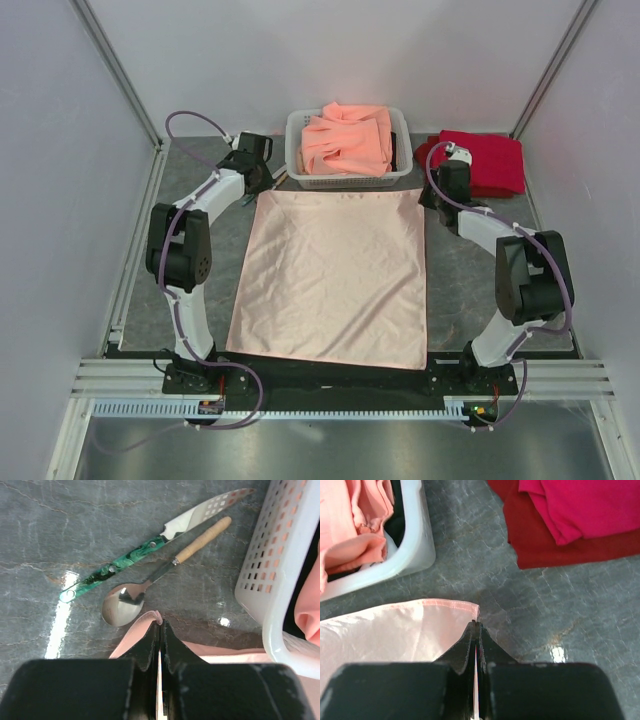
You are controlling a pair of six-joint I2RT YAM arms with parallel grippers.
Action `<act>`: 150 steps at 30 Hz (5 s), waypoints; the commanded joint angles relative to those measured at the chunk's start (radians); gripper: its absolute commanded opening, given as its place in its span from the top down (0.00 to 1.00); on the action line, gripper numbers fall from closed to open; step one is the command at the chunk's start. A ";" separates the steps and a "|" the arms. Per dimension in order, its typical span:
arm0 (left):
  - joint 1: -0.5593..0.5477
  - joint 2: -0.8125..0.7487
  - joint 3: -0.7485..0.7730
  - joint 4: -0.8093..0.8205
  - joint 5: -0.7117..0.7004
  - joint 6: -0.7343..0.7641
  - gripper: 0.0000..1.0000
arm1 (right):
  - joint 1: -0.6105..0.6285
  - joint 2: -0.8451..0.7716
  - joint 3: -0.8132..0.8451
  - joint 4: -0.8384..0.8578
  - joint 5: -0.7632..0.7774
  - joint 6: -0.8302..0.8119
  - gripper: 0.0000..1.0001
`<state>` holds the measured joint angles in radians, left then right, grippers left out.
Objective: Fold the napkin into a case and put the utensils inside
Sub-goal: Flatten out the crumpled napkin at the center of the board, then pick up the flattened napkin from the center of the board.
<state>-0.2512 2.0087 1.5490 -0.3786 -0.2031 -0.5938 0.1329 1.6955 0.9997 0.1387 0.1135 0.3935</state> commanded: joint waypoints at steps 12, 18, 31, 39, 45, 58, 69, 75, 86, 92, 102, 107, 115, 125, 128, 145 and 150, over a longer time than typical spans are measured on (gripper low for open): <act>0.041 0.024 0.051 0.014 0.022 0.002 0.98 | -0.004 0.144 0.169 -0.067 -0.071 -0.019 1.00; 0.053 0.016 0.066 -0.019 0.001 -0.006 0.86 | -0.004 0.230 0.336 -0.189 -0.051 -0.033 1.00; 0.027 -0.399 -0.285 -0.097 0.154 -0.050 0.49 | 0.081 -0.046 0.185 -0.614 0.000 0.051 0.32; -0.166 -0.599 -0.671 0.006 0.200 -0.153 0.57 | 0.293 -0.212 -0.159 -0.434 0.012 0.198 0.41; -0.194 -0.601 -0.796 0.090 0.208 -0.158 0.57 | 0.298 -0.171 -0.250 -0.315 0.012 0.154 0.47; -0.108 -0.332 -0.636 0.081 0.208 -0.127 0.54 | 0.290 0.070 -0.018 -0.402 0.222 -0.002 0.42; -0.109 -0.721 -0.751 -0.040 0.263 -0.195 0.45 | 0.287 -0.285 -0.081 -0.727 0.243 0.261 0.05; -0.108 -0.910 -0.803 -0.298 0.171 -0.329 0.44 | 0.287 -0.474 -0.216 -0.968 0.193 0.478 0.12; -0.095 -0.999 -0.810 -0.551 0.051 -0.495 0.43 | 0.287 -0.830 -0.424 -1.054 0.113 0.723 0.47; -0.086 -1.004 -0.849 -0.465 0.128 -0.473 0.46 | 0.286 -0.697 -0.388 -1.032 0.121 0.657 0.49; -0.088 -0.802 -0.891 -0.128 0.451 -0.325 0.68 | 0.286 -0.593 -0.345 -0.943 0.202 0.530 0.70; -0.092 -0.737 -0.902 0.069 0.571 -0.334 0.72 | 0.287 -0.577 -0.300 -0.759 0.157 0.354 0.70; -0.089 -0.558 -0.827 0.202 0.544 -0.314 0.70 | 0.286 -0.306 -0.133 -0.565 0.017 0.127 0.49; -0.076 -0.375 -0.762 0.276 0.525 -0.333 0.68 | 0.275 -0.028 0.011 -0.498 0.109 0.007 0.48; -0.063 -0.325 -0.727 0.276 0.522 -0.327 0.67 | 0.258 0.059 0.068 -0.482 0.129 -0.034 0.46; -0.043 -0.687 -0.780 0.017 0.484 -0.253 0.52 | 0.191 -0.227 0.122 -0.861 0.153 0.192 0.02; -0.043 -0.928 -0.912 -0.219 0.308 -0.340 0.54 | 0.096 -0.500 -0.143 -0.954 0.034 0.289 0.12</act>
<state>-0.2947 1.2076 0.7219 -0.3470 0.2733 -0.8997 0.2848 1.3472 1.0183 -0.6716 0.2359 0.5636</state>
